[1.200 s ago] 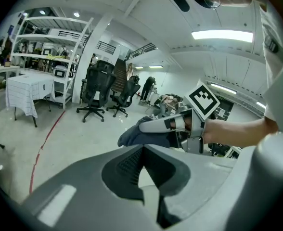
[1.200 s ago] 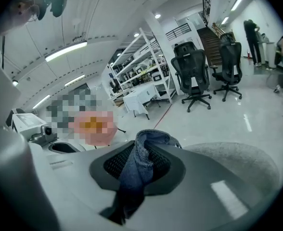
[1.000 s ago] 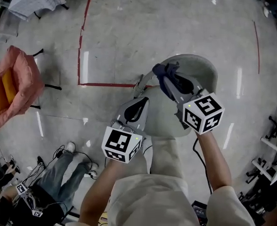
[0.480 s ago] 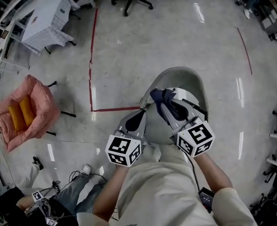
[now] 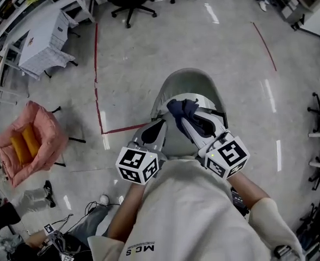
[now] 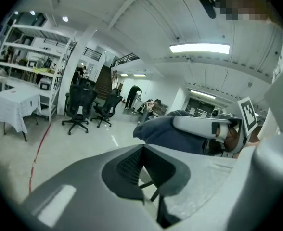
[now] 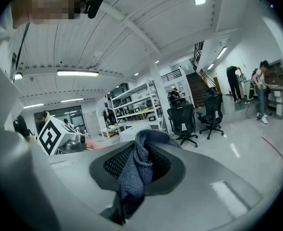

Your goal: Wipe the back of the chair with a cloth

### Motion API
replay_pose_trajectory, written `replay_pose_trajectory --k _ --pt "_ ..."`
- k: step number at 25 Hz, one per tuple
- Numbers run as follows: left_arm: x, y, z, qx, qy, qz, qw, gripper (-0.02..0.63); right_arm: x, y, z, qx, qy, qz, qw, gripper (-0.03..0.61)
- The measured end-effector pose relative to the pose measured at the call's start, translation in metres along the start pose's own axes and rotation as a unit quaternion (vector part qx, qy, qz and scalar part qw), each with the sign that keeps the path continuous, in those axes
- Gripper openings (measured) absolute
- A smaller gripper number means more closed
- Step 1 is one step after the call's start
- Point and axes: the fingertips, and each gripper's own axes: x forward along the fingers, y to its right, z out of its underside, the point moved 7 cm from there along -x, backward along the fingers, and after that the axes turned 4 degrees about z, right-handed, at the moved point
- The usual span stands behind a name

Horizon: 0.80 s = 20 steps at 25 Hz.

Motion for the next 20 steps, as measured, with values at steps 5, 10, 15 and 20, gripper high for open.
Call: replay_pose_trajectory --k 5,10,15,20 --pt "0.0 0.021 -0.003 0.012 0.006 0.008 0.9999 0.001 -0.017 -0.001 0.002 0.005 0.005 0.005 1.0 0.072" --pt "0.007 0.03 0.002 0.04 0.014 0.01 0.999 0.001 -0.015 0.014 0.014 0.019 0.0 0.019 1.0 0.072" --pt "0.016 0.054 0.008 0.049 0.002 0.019 0.9986 0.001 -0.035 0.026 0.024 0.012 -0.01 0.026 1.0 0.072" --pt "0.019 0.05 0.006 0.053 0.001 0.016 0.9985 0.001 -0.031 0.03 0.027 0.021 -0.017 0.037 0.999 0.072"
